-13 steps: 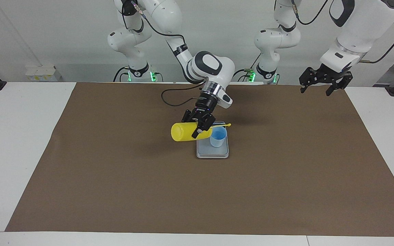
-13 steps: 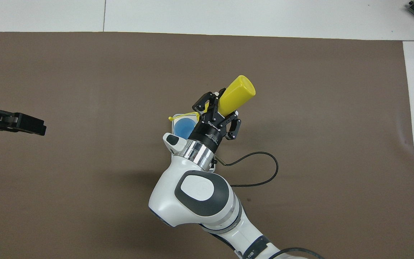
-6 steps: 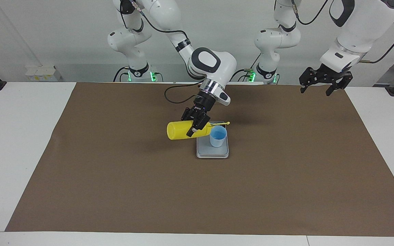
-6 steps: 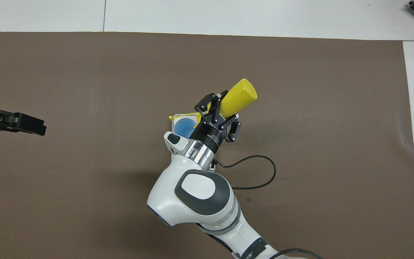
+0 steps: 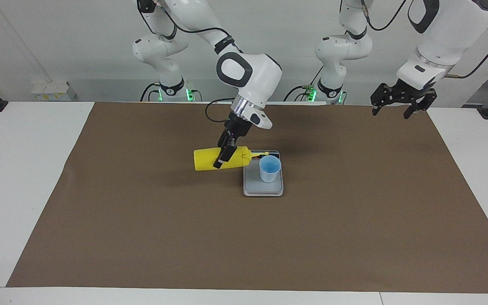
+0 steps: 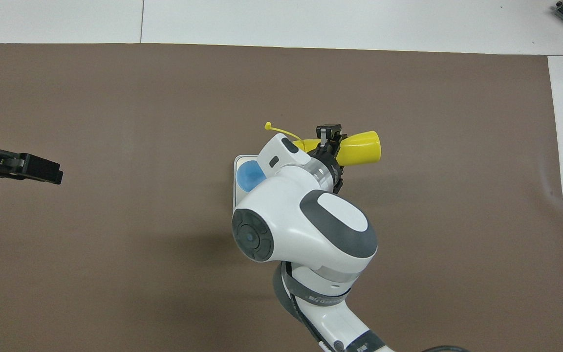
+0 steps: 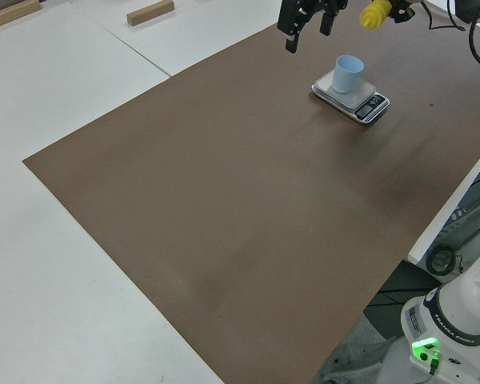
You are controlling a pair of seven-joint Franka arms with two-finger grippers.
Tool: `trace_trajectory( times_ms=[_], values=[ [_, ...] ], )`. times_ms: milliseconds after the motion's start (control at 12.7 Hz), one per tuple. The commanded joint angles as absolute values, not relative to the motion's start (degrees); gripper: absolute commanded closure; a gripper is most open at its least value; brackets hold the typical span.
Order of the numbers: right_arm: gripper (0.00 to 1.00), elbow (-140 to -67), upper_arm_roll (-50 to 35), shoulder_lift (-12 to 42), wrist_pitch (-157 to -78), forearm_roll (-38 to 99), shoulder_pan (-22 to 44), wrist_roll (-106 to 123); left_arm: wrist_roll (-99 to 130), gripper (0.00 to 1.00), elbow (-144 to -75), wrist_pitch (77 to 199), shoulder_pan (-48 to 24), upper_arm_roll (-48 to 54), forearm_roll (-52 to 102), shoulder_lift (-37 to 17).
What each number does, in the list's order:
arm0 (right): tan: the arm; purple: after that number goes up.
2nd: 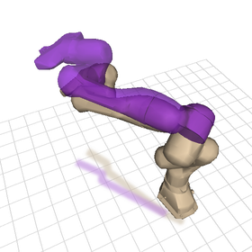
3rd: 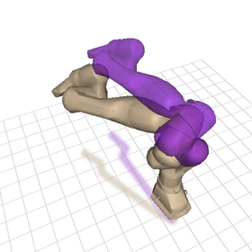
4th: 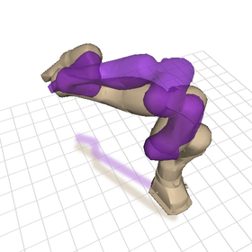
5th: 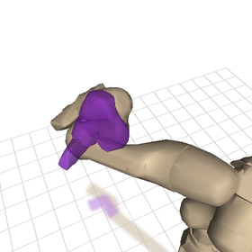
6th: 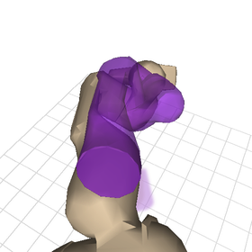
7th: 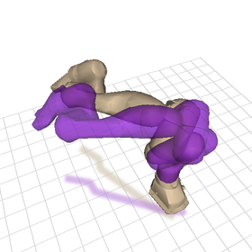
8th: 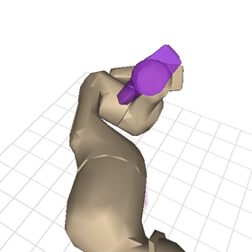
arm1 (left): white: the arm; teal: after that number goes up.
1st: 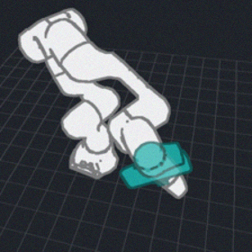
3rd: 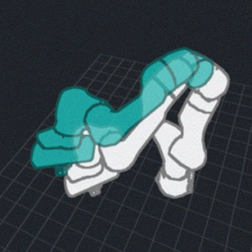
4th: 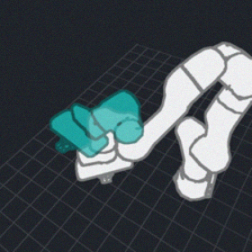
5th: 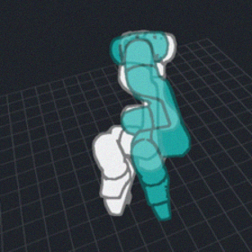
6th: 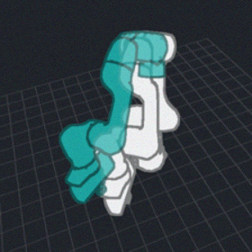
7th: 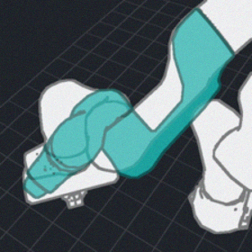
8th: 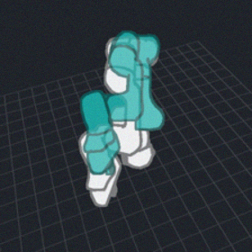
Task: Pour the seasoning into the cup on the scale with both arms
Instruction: 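Tilt the yellow bottle upright and carry it back beside the scale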
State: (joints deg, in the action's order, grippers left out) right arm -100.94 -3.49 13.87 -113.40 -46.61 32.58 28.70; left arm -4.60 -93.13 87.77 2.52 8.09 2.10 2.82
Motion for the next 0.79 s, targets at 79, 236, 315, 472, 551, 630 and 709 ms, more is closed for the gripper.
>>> trace_trajectory(
  times_ms=[79,236,315,472,551,630,709],
  values=[
    [1.00,-101.5,-3.9,10.5,-114.0,-35.3,26.2,29.6,-4.7,0.00,-95.4,88.3,3.0,8.0,3.1,4.7],
    [1.00,-103.2,-3.9,9.1,-117.4,-27.3,22.3,33.4,-4.7,0.00,-95.4,88.3,3.0,8.0,3.1,4.7],
    [1.00,-105.6,-3.8,7.7,-121.5,-22.5,19.6,36.7,-4.7,0.00,-95.4,88.3,3.0,8.0,3.1,4.7],
    [1.00,-111.7,-3.9,3.7,-127.9,-15.7,14.5,39.9,-4.7,0.00,-95.4,88.3,3.0,8.0,3.1,4.7],
    [1.00,-114.9,-3.9,2.0,-131.5,-11.7,13.1,42.4,-4.7,0.00,-95.4,88.3,3.0,8.0,3.1,4.7],
    [1.00,-118.4,-3.9,0.8,-135.6,-7.0,11.2,45.1,-4.7,0.00,-95.4,88.3,3.0,8.0,3.1,4.7],
    [1.00,-122.3,-3.9,-0.4,-140.1,-1.9,9.9,49.6,-4.7,0.00,-95.4,88.3,3.0,8.0,3.1,4.7]
  ],
)
